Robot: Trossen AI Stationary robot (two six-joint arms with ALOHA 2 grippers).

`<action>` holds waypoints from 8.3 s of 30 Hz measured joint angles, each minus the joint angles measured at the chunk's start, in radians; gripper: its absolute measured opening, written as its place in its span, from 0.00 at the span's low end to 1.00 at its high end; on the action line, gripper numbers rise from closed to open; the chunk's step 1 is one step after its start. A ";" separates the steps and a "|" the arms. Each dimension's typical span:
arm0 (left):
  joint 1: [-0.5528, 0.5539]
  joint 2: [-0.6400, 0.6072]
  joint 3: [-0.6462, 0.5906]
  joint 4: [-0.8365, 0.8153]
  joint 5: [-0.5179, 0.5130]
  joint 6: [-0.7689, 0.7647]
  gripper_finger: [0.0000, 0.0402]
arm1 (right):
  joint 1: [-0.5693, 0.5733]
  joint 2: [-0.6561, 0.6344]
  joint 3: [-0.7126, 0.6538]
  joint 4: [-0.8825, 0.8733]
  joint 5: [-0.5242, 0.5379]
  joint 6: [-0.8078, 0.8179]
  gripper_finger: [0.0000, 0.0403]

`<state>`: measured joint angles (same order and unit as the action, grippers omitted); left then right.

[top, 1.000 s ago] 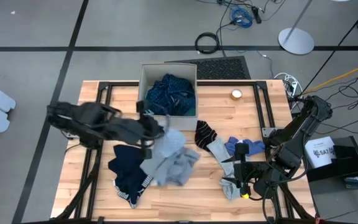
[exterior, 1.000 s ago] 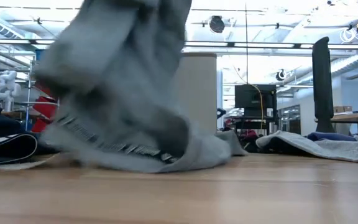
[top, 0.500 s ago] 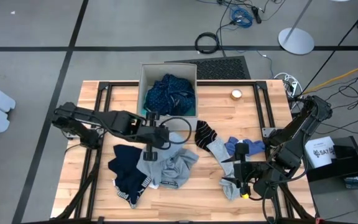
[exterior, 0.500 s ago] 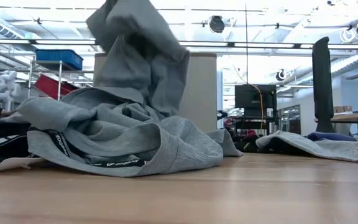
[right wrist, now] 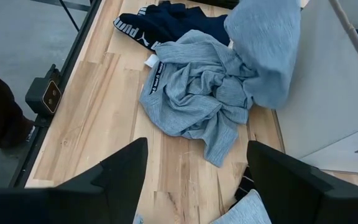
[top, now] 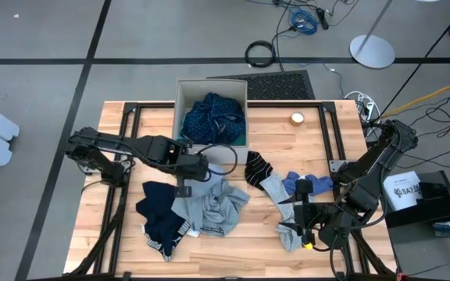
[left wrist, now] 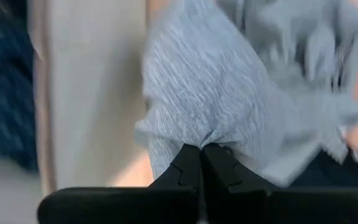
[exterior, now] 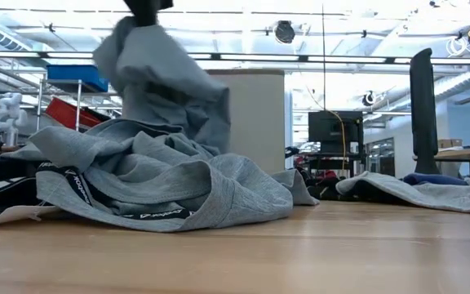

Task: Sort clothes
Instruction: Put the gray shirt into the white laundry organizer

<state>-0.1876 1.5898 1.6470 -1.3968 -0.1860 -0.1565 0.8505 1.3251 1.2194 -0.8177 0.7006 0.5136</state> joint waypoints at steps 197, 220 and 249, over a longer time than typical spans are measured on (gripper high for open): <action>-0.395 -0.398 -0.655 0.798 -0.609 -0.308 0.13 | -0.236 -0.042 0.000 0.019 0.009 -0.126 0.00; -0.453 0.028 -0.792 1.675 -0.462 -0.279 0.45 | -0.257 -0.042 0.000 -0.008 0.001 -0.077 0.00; -0.370 0.378 -0.685 1.528 -0.359 -0.442 0.39 | -0.256 -0.042 0.000 -0.041 0.001 -0.053 0.00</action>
<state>-0.5572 1.9678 0.9624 0.1311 -0.5453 -0.5990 0.5945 1.2831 1.2195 -0.8589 0.7017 0.4603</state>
